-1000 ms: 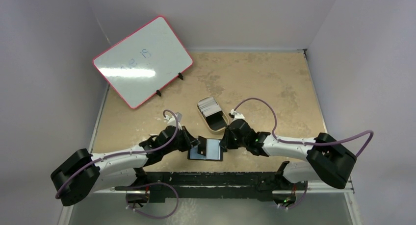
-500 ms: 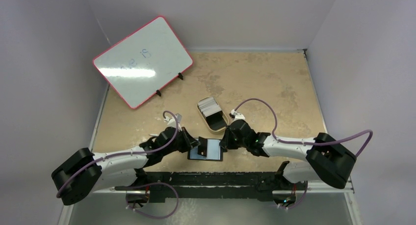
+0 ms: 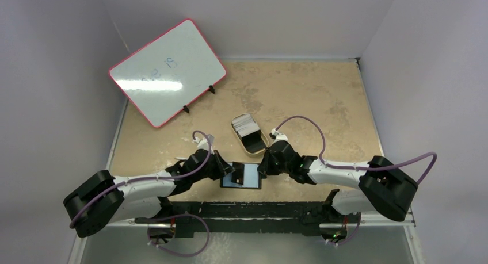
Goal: Put the credit cards into the card holder
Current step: Insert the credit card into the card holder.
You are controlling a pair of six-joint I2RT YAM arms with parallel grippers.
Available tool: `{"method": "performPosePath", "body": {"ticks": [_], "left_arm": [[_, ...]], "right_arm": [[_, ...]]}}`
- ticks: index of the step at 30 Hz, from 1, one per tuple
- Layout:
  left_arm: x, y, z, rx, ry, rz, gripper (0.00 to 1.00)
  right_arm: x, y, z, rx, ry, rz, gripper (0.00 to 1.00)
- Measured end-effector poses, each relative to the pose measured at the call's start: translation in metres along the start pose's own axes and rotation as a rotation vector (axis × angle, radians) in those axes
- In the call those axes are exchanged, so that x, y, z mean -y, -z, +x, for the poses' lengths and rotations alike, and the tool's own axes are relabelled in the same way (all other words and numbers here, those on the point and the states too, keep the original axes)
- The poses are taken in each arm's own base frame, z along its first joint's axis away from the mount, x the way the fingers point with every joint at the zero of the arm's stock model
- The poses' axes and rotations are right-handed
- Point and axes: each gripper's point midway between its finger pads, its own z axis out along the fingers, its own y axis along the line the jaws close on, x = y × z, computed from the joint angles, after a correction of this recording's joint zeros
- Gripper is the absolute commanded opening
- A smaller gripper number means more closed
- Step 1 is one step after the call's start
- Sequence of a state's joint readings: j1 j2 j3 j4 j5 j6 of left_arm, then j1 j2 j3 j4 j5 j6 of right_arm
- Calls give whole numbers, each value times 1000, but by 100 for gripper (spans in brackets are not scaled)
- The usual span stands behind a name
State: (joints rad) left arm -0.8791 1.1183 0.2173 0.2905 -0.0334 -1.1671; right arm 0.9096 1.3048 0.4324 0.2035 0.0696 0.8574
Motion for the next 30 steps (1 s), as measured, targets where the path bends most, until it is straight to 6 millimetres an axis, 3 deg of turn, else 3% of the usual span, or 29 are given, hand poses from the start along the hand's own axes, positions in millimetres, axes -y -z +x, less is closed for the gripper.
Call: {"method": "performPosePath", "body": {"ticks": [18, 30], "left_arm": [[-3, -8, 2, -5, 2, -8, 0], [-3, 0, -3, 2, 52, -65, 0]], "right_arm": [[-2, -2, 0, 12, -34, -14, 14], [-2, -2, 0, 12, -50, -15, 13]]}}
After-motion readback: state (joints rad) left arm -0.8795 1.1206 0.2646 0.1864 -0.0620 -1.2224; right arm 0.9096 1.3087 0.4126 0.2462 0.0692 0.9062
